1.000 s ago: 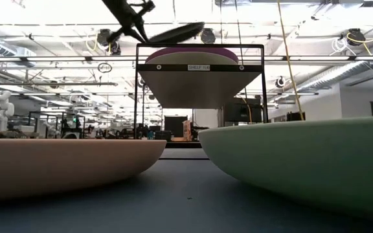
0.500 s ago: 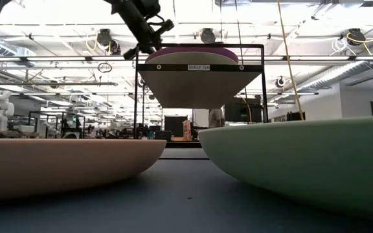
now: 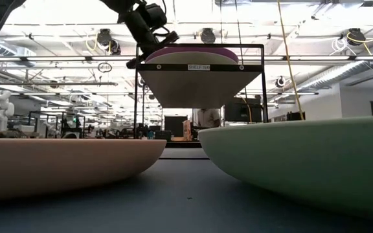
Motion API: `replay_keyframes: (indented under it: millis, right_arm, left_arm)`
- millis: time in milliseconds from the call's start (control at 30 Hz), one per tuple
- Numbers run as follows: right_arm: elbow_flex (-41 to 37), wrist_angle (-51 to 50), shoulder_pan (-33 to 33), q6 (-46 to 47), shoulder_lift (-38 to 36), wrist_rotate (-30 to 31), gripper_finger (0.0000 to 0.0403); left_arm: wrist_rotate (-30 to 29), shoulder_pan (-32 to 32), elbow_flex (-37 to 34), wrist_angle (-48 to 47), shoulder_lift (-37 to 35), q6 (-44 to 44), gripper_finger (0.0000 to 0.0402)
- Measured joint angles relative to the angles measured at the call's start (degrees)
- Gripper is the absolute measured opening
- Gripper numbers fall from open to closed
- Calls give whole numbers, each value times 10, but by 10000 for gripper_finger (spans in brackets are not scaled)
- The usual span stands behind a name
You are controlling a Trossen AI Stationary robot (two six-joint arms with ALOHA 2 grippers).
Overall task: Place and stack plates onto a shelf
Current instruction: Stack the top black plate on top of the orange plate on the shelf
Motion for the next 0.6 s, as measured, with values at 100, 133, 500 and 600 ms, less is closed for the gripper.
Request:
replay_keyframes:
  millis: [100,133,500,600]
  right_arm:
    - [0,-8,0,1,0,0,89]
    - [0,-8,0,1,0,0,89]
    - [0,-7,0,2,0,0,89]
    - [0,-7,0,2,0,0,89]
  left_arm:
    - [-5,0,-10,-16,1,11,10]
    - [-6,-1,-15,-13,1,7,11]
    - [-10,-3,-33,-13,1,3,34]
    - [-9,-4,-33,-13,1,1,35]
